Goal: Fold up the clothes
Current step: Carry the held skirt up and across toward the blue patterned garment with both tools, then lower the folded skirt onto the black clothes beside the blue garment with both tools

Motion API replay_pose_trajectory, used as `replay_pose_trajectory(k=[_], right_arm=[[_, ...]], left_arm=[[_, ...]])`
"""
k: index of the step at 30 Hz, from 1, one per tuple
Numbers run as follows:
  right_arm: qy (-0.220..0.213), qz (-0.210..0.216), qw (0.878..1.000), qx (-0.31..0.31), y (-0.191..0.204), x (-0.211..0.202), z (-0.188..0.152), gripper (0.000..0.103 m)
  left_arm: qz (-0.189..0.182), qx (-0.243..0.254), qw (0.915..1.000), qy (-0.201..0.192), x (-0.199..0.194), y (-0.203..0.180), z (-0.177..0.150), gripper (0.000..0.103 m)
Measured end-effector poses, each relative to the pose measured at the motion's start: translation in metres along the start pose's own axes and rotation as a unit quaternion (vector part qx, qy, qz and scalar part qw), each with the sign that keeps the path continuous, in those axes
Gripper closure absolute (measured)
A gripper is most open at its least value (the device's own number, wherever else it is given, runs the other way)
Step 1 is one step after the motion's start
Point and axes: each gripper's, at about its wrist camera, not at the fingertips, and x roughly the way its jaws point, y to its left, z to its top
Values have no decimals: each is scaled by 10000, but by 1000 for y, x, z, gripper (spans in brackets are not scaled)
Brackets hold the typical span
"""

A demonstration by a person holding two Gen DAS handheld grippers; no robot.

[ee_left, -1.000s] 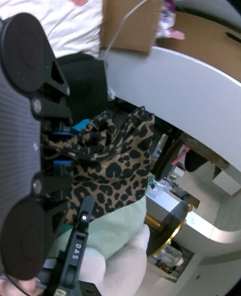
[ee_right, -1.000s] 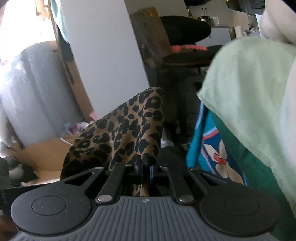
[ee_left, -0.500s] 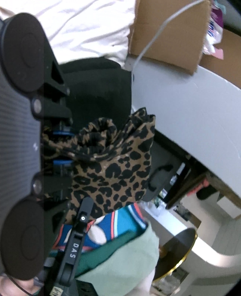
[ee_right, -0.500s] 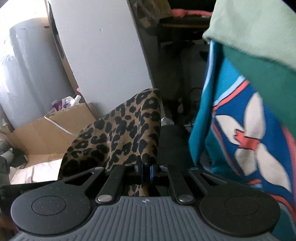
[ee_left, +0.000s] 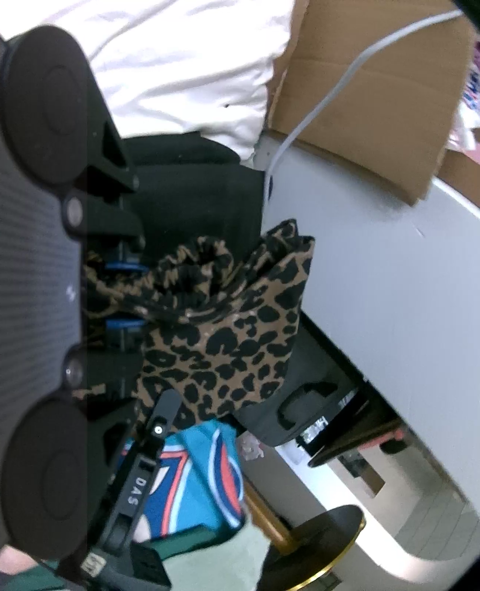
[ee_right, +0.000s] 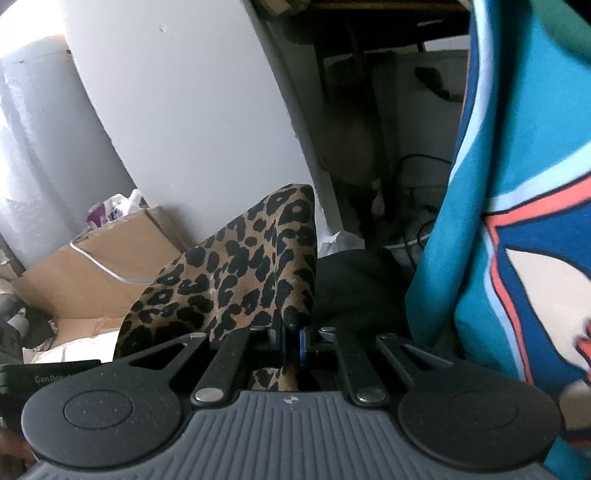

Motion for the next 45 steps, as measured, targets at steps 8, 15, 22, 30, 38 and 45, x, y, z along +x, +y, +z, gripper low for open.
replay_pose_trajectory(k=[8,15,22,30,38,45], right_arm=[[238,65,9996,141,-22,42,3,98],[352,124,9991,175,-23,74,3,98],[450,10,9989,103,-21,90,5,98],[484,-62,9988,59,-22,91,6,98],[490,-78,9987,142,-23,89,4,98],[455,-83,9987,205,-25,87,3,98]], left_arm=[[73,-261,9996,62,30,18,6,79],[199,-537,9983,94,42,39,9,79],[339,-634,9974,39,41,50,12,77],[829,-384,9958,-49,16,52,23,74],[750,21,9971,-134,-2,30,49,90],[654,543,9958,333,38,7,39,92]])
